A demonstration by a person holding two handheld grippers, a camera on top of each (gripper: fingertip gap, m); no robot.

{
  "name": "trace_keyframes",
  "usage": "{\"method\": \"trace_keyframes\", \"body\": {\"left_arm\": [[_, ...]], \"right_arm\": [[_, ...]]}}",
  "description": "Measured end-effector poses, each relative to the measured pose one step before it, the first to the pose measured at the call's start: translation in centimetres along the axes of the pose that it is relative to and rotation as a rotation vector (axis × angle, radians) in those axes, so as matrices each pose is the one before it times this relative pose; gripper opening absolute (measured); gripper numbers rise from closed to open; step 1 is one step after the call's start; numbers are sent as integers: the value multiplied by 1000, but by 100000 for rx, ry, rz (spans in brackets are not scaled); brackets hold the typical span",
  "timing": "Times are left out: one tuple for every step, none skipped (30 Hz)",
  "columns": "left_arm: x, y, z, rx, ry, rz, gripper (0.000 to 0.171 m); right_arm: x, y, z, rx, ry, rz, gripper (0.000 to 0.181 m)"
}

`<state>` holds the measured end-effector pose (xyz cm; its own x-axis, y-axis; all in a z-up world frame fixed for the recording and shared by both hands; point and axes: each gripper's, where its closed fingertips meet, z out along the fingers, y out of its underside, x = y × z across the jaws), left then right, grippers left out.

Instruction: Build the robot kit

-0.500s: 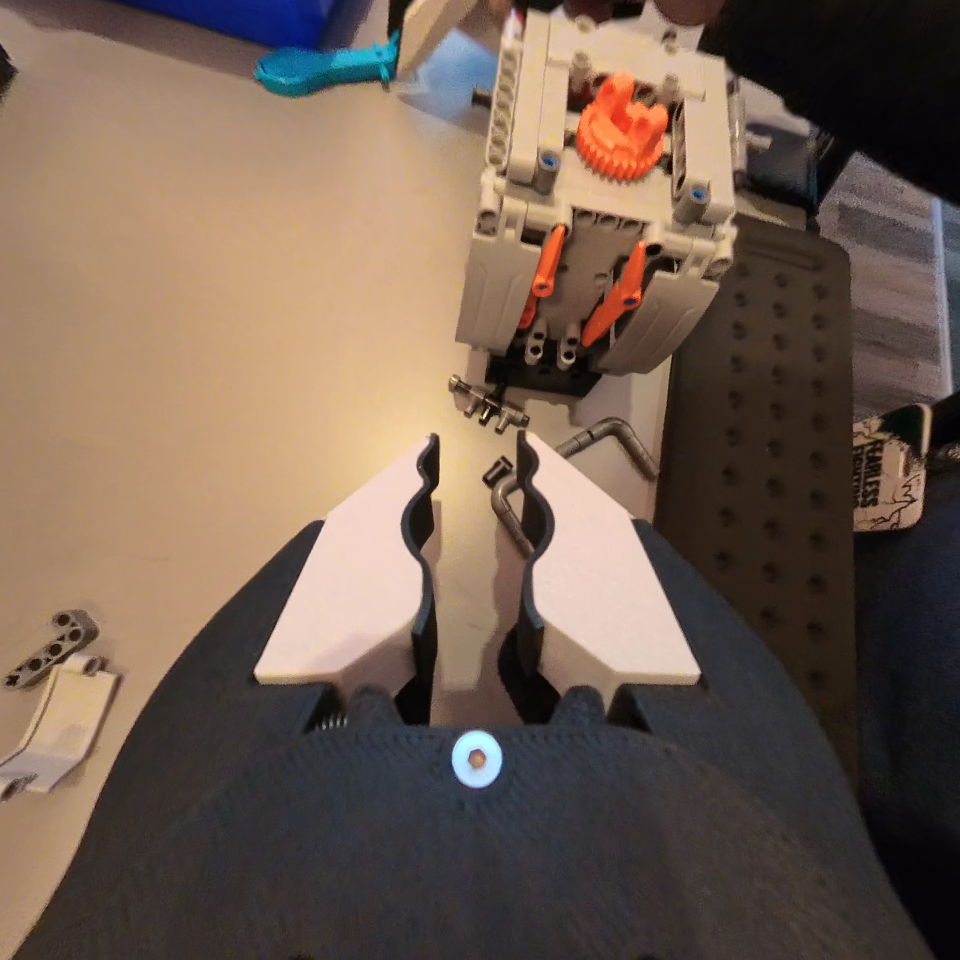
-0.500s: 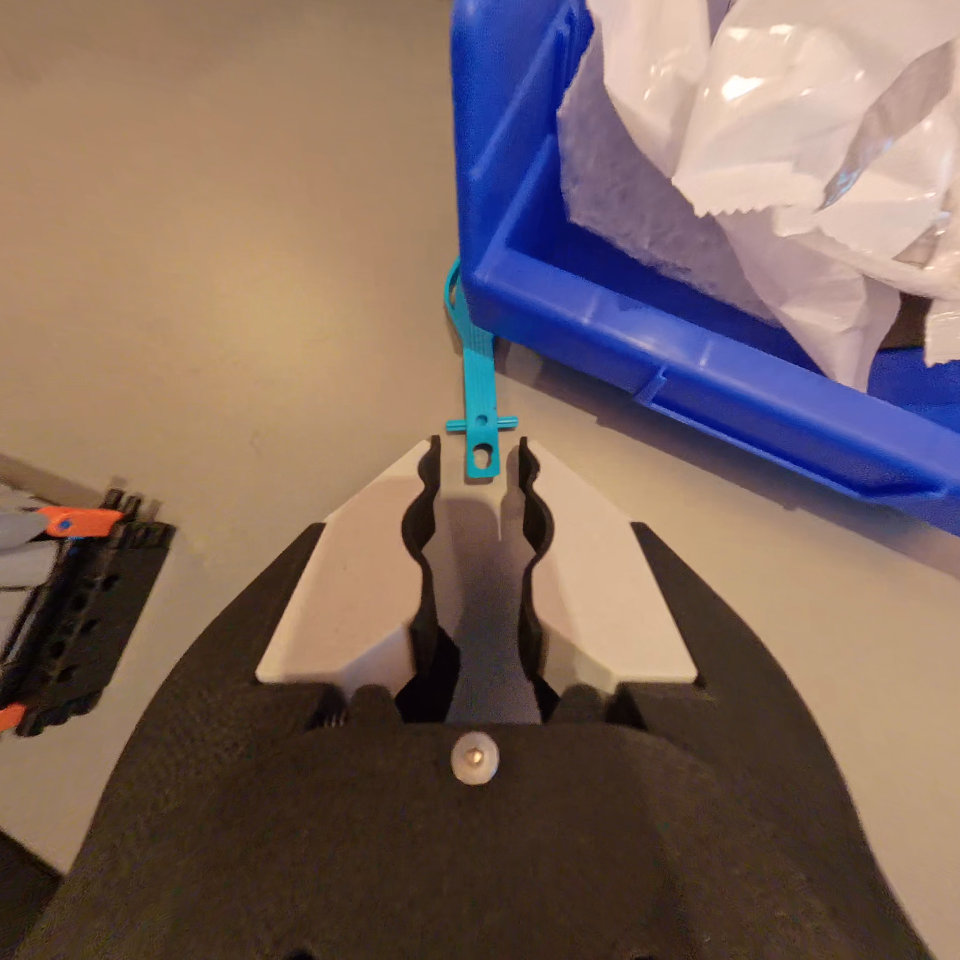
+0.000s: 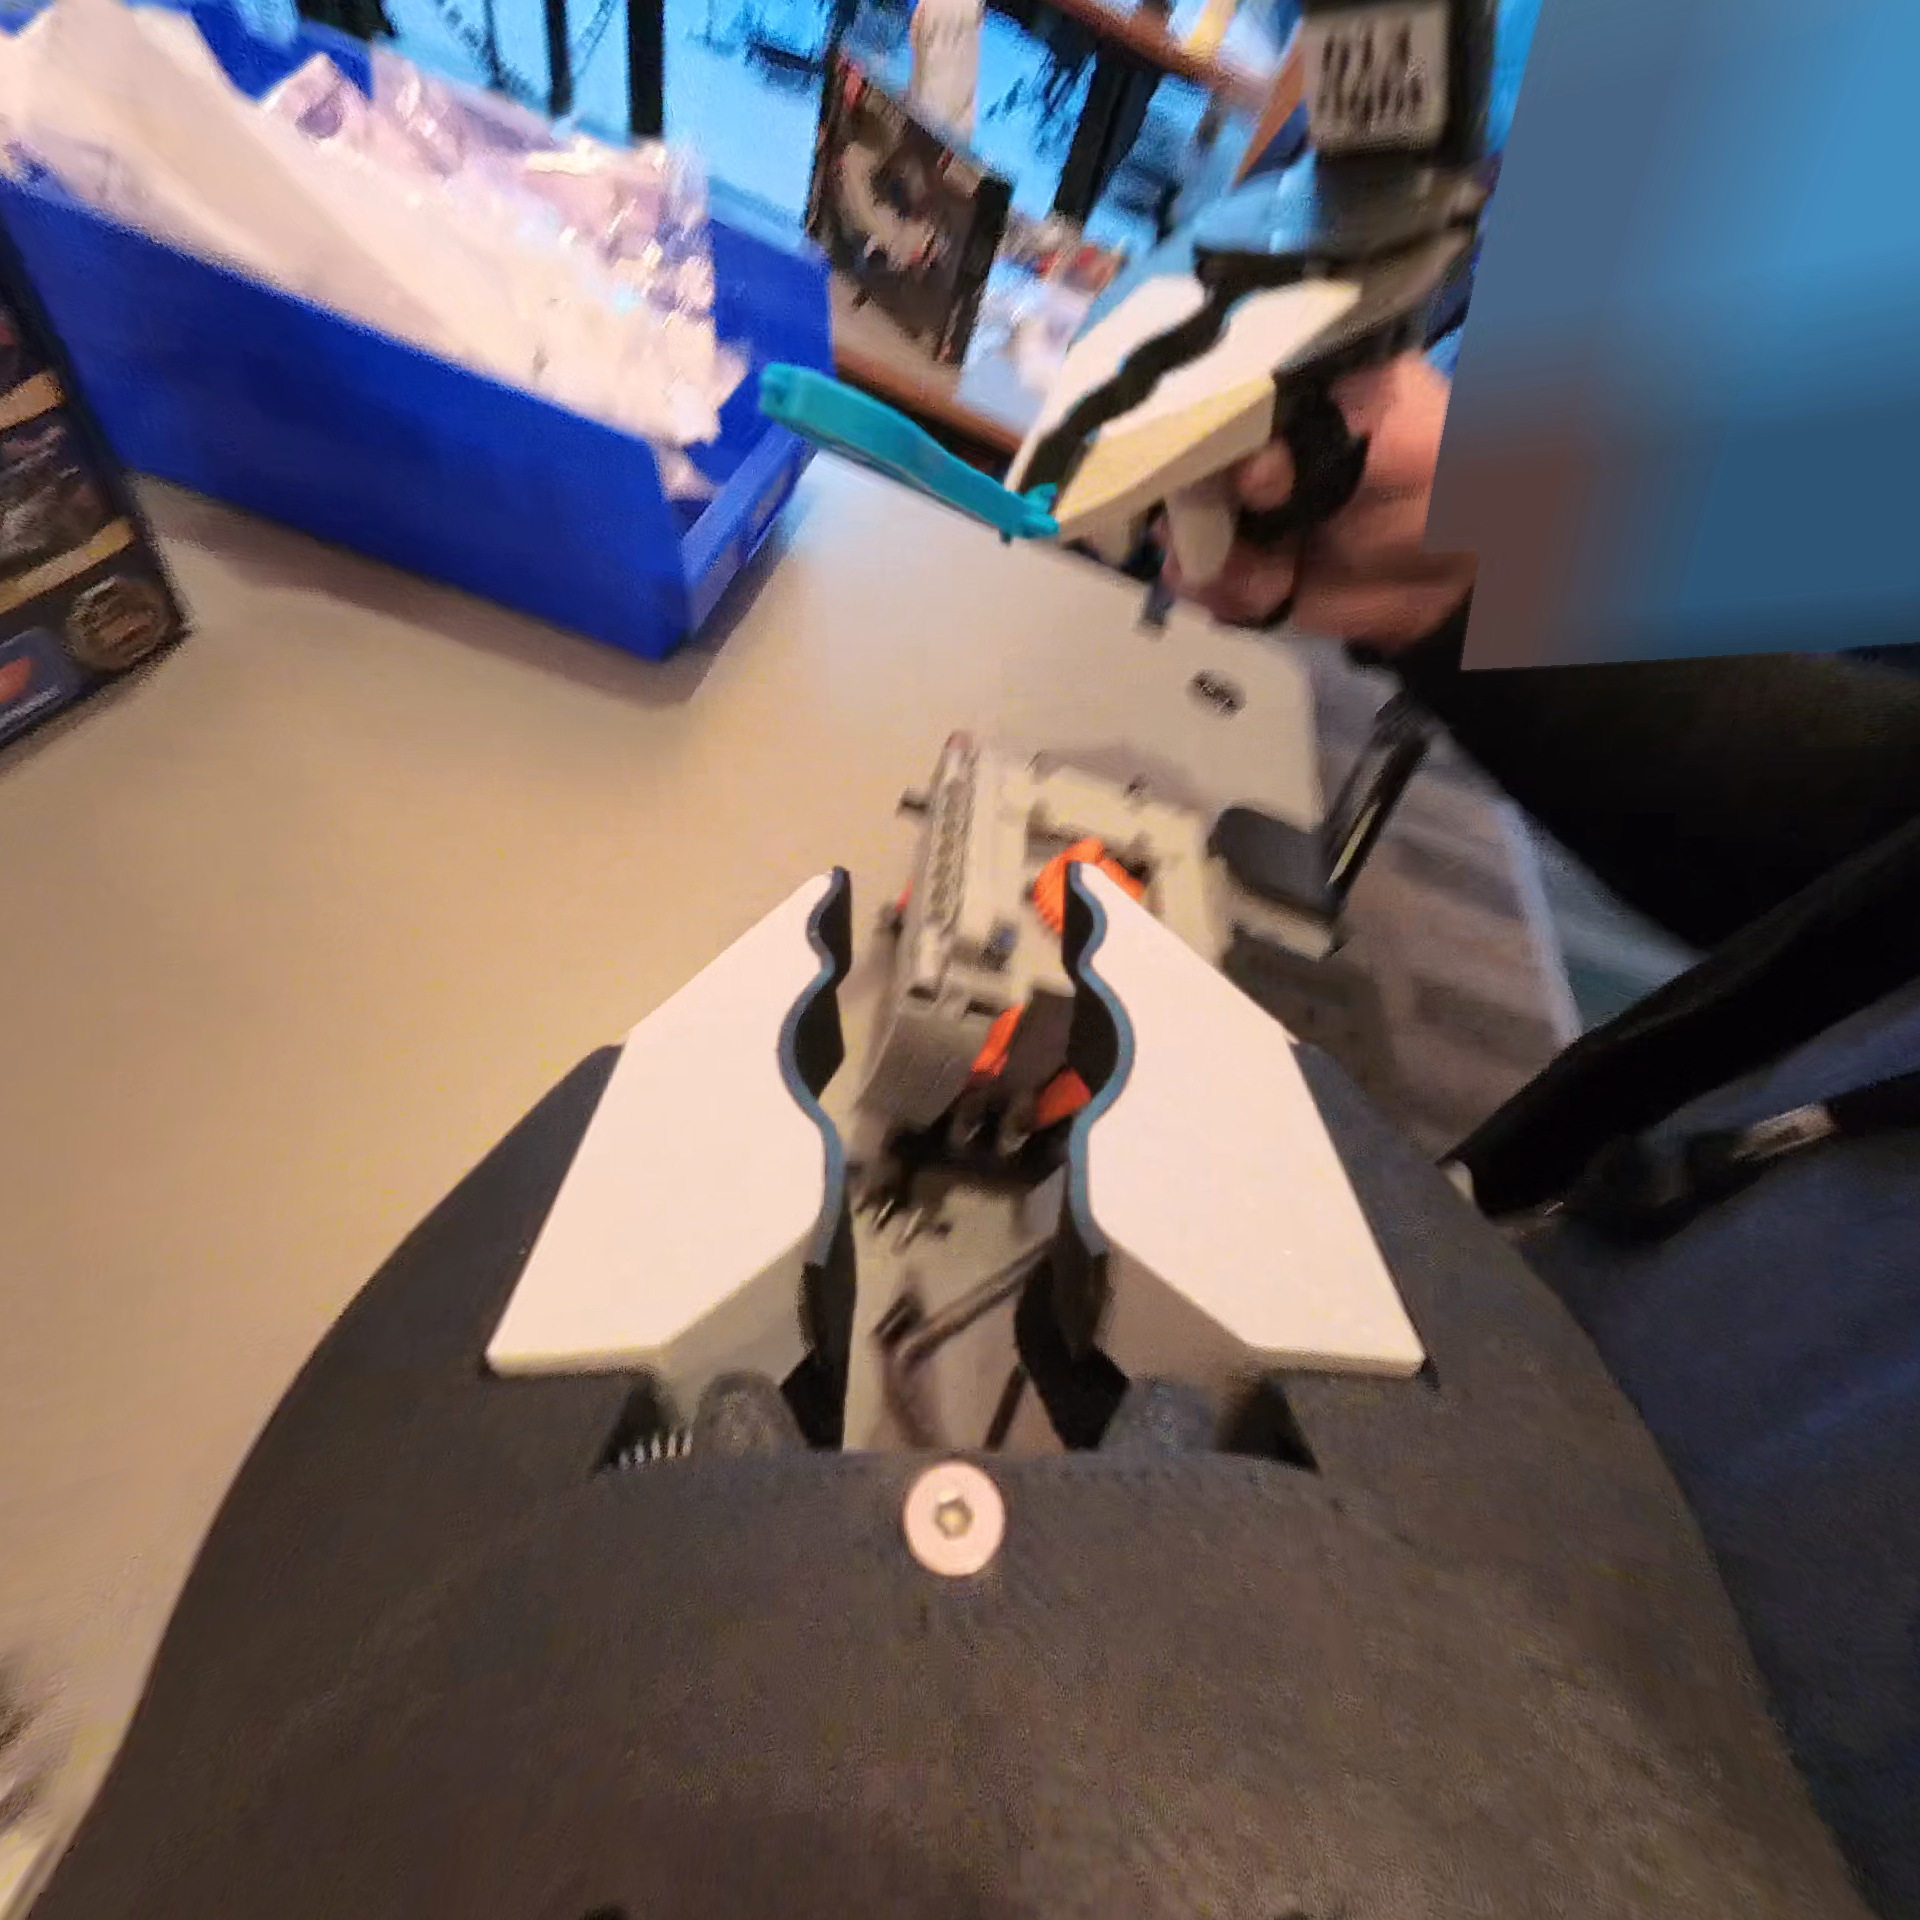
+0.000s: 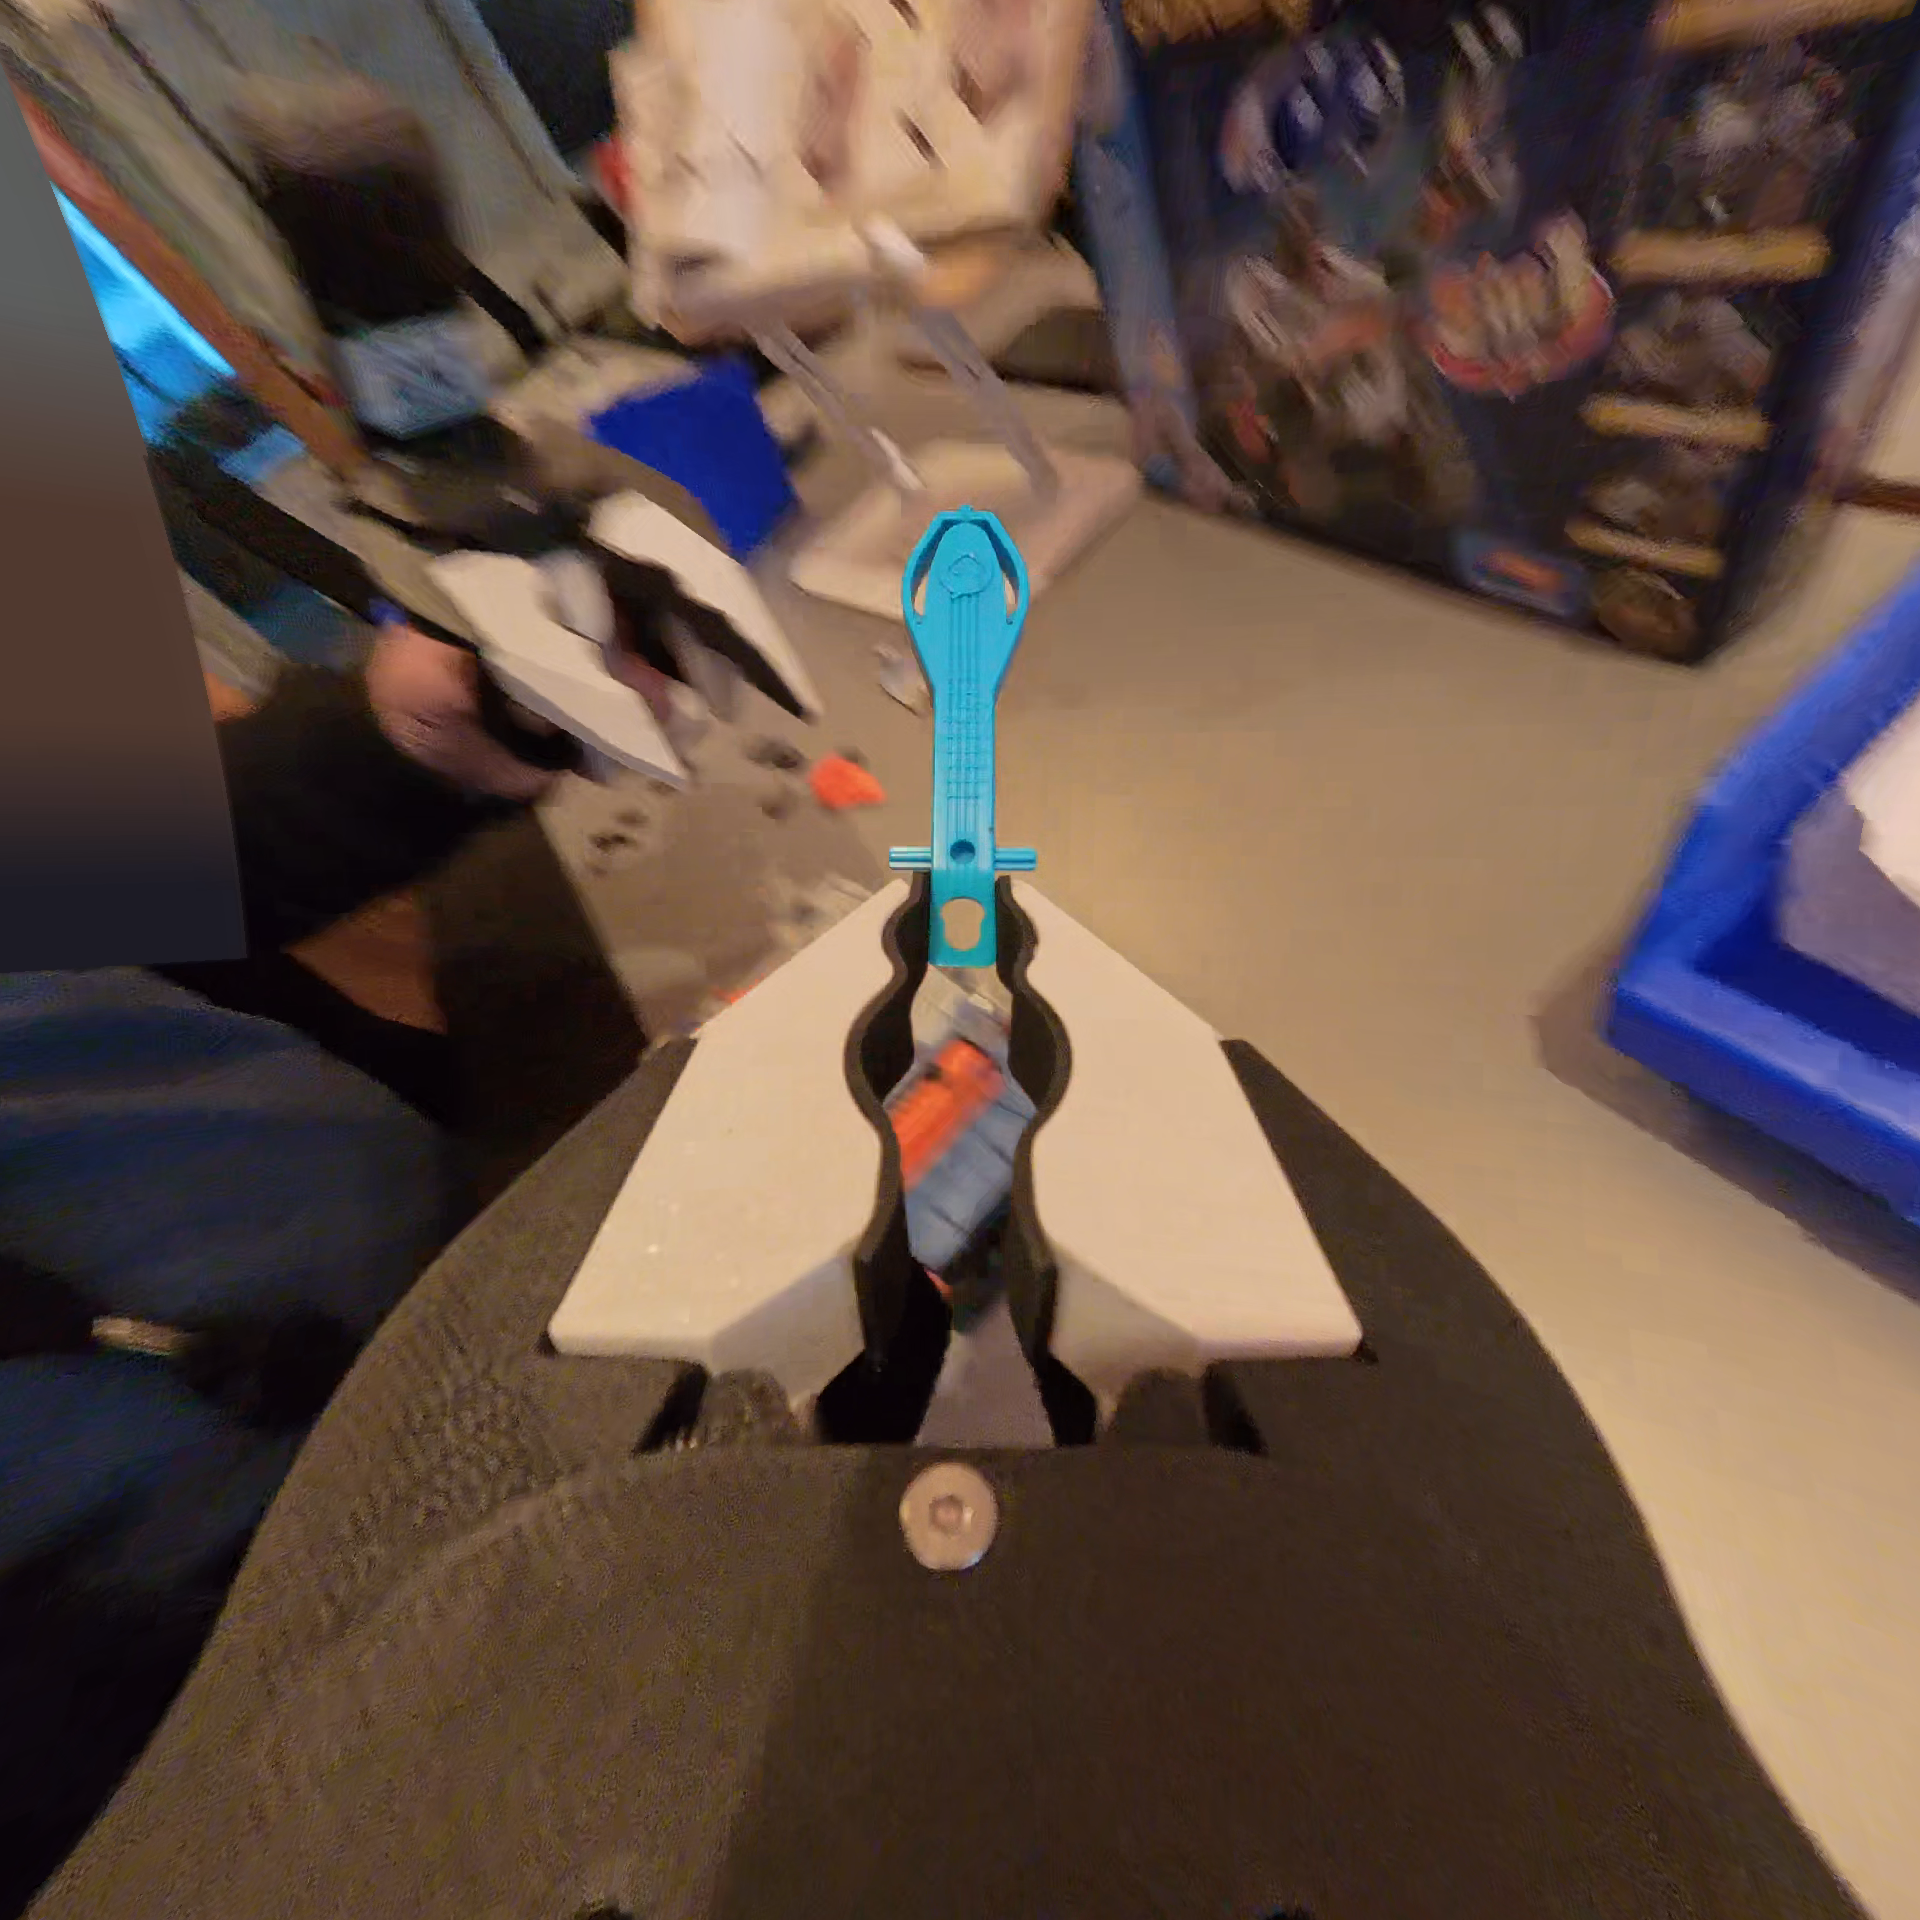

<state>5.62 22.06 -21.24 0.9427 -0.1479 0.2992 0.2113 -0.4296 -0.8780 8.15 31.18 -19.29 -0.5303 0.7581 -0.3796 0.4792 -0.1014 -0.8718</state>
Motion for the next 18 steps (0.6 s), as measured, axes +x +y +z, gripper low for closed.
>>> {"method": "trace_keyframes", "body": {"left_arm": [[636, -1035, 374, 4012, 4507, -3566, 40], [631, -925, 401, 3645, 4511, -3784, 41], [497, -898, 384, 4035, 3870, -5058, 40], [653, -787, 398, 4281, 5083, -5979, 41], [439, -422, 398, 2769, 4046, -6524, 42], [47, -297, 230, 2527, 1614, -5627, 43], [-117, -453, 0, 4309, 884, -4762, 41], [139, -505, -97, 4746, 2761, -4345, 39], [124, -197, -31, 2644, 2171, -3233, 35], [-121, -163, -105, 2648, -187, -1511, 26], [-274, -153, -178, 2819, -1467, -455, 12], [-11, -95, -140, 1534, 927, -1560, 10], [-121, 44, -150, -136, 595, -1771, 9], [-182, 170, -140, -1457, -474, 144, 7], [-52, 278, -87, -2610, -594, 1775, 5], [-89, 339, -71, -3749, -1766, 3168, 5], [11, 357, -59, -5159, -1684, 4652, 5], [206, 328, 3, -5746, -501, 4706, 5]], "right_arm": [[-1358, -1154, -99, 4520, -1579, -983, 9], [-845, -772, 127, 2597, 2267, -3442, 9], [-566, -164, 350, -1174, 4032, -5205, 9], [-359, 139, 483, -3071, 5096, -5685, 9], [-375, 114, 490, -2213, 5373, -6742, 9], [-668, 80, 493, -1572, 3305, -6226, 9], [-576, 92, 487, -1503, 3190, -4552, 9], [-516, 101, 457, -1301, 3268, -4428, 9], [-650, 29, 412, -710, 1895, -4116, 9], [-662, -107, 331, 194, 1540, -3445, 9], [-364, -152, 231, 603, 2650, -2027, 9], [-70, 47, 198, -276, 3022, -778, 9], [-186, 137, 200, -403, 658, -165, 9], [-294, 166, 77, -530, -2048, 911, 11], [-275, -29, -231, 637, -3798, 1306, 15], [-50, -431, -565, 2491, -3710, 1999, 15], [66, -622, -672, 2307, -4009, 2789, 15], [203, -563, -573, 488, -4127, 3188, 18]]}}
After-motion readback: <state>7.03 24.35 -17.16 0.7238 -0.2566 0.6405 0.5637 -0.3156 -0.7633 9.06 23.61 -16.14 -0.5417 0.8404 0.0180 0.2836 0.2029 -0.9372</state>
